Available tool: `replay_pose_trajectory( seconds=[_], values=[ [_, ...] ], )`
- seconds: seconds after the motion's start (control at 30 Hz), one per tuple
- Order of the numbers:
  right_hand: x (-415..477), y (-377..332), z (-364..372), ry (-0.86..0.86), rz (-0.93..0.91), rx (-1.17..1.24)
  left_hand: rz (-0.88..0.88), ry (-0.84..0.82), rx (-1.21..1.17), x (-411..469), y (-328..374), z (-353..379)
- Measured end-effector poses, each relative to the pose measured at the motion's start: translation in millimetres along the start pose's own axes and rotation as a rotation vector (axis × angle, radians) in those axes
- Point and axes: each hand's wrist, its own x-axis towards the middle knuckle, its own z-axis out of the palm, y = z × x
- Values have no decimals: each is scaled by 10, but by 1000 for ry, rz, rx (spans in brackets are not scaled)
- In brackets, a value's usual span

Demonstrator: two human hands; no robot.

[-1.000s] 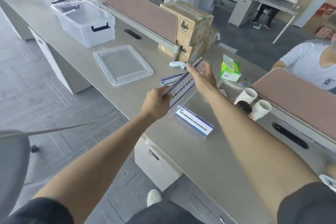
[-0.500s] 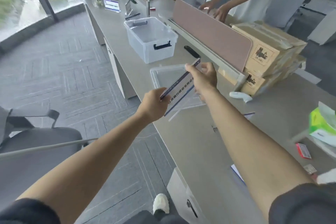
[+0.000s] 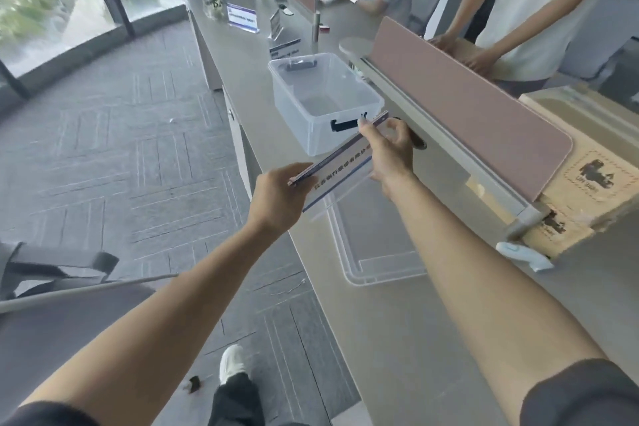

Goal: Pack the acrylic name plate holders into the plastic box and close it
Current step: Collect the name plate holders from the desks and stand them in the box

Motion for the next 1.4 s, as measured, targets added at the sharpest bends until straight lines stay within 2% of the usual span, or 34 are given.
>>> replay_pose_trajectory(
  seconds=[0.13, 0.23, 0.43, 0.63, 0.77, 0.9, 1.17, 1.4],
  values=[
    [415, -214, 471, 63, -98, -206, 51, 73, -28, 568, -333, -228],
    [688, -426, 832, 82, -104, -272, 74, 77, -64, 1028, -502, -447],
    [1241, -664, 1332, 82, -41, -202, 60, 30, -151, 1861, -787, -735],
    [1948, -627, 1690, 129, -41, -111, 22, 4, -216, 2585, -1057, -642],
    [2540, -554, 1841, 140, -24, 29, -31, 38, -353, 3221, -1183, -512],
    [3133, -570, 1851, 168, 13, 161, -151, -16, -557, 3876, -1127, -296],
    [4009, -556, 1785, 242, 43, 201, -120, -134, -630, 4797, -1249, 148],
    [4587, -251, 1979, 365, 98, 159, -90, -282, -456, 5629, -1740, 351]
  ],
)
